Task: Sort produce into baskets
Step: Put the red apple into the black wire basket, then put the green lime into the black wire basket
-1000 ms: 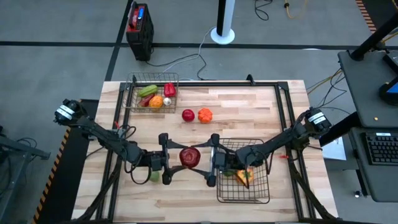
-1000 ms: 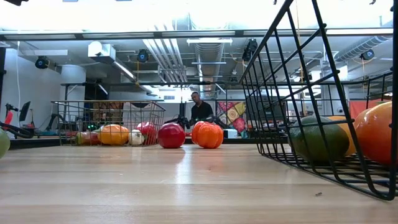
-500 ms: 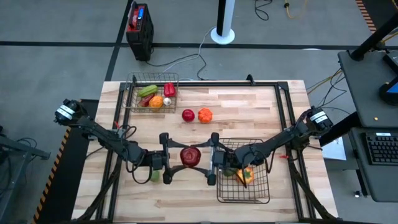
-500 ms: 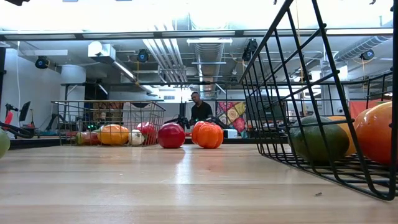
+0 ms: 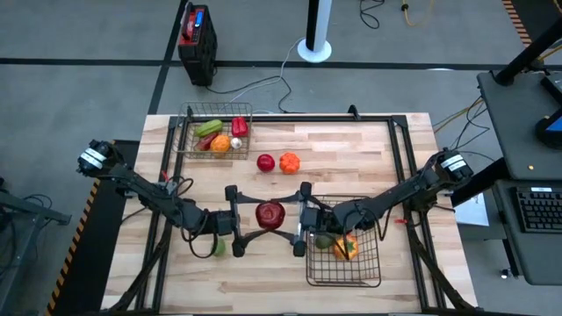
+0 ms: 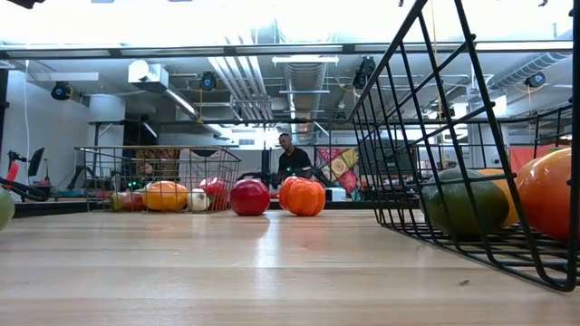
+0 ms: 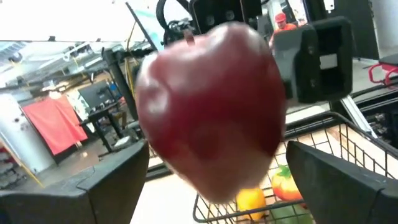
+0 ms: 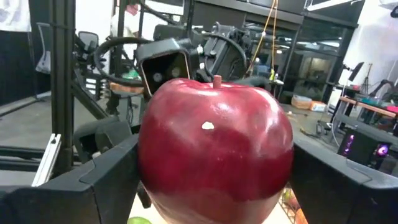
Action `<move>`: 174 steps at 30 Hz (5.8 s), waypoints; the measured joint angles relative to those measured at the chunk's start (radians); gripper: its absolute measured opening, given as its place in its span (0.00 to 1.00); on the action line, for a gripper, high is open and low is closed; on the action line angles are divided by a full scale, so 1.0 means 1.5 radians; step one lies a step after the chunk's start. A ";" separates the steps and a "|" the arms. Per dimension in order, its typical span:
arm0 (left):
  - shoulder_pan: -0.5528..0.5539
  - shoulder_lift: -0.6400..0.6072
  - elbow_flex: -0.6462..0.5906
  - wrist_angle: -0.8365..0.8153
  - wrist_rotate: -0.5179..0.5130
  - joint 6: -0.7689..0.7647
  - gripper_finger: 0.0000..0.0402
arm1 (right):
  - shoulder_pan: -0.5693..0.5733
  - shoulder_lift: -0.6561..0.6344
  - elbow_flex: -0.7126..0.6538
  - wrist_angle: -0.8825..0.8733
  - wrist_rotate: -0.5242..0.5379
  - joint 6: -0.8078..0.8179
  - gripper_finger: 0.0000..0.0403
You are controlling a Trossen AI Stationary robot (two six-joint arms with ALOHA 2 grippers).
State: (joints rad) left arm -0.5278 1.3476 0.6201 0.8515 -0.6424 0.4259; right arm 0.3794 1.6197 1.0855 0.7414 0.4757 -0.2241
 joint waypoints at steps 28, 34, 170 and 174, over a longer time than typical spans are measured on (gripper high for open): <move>-0.001 -0.049 0.001 -0.136 -0.115 -0.116 0.89 | 0.009 -0.109 0.184 -1.154 -0.156 0.627 0.83; -0.001 -0.049 0.001 -0.146 -0.124 -0.123 0.89 | 0.011 -0.073 0.164 -1.154 -0.164 0.620 0.84; -0.001 -0.048 0.000 -0.212 -0.124 -0.171 0.89 | -0.009 -0.013 0.169 -1.135 -0.125 0.573 0.99; -0.003 -0.048 0.003 -0.228 -0.124 -0.172 0.89 | -0.009 -0.020 0.195 -1.137 -0.125 0.565 0.99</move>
State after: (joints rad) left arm -0.5324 1.2751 0.6244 0.5088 -0.8291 0.1675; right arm 0.3663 1.5903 1.3774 -0.9639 0.2882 0.6233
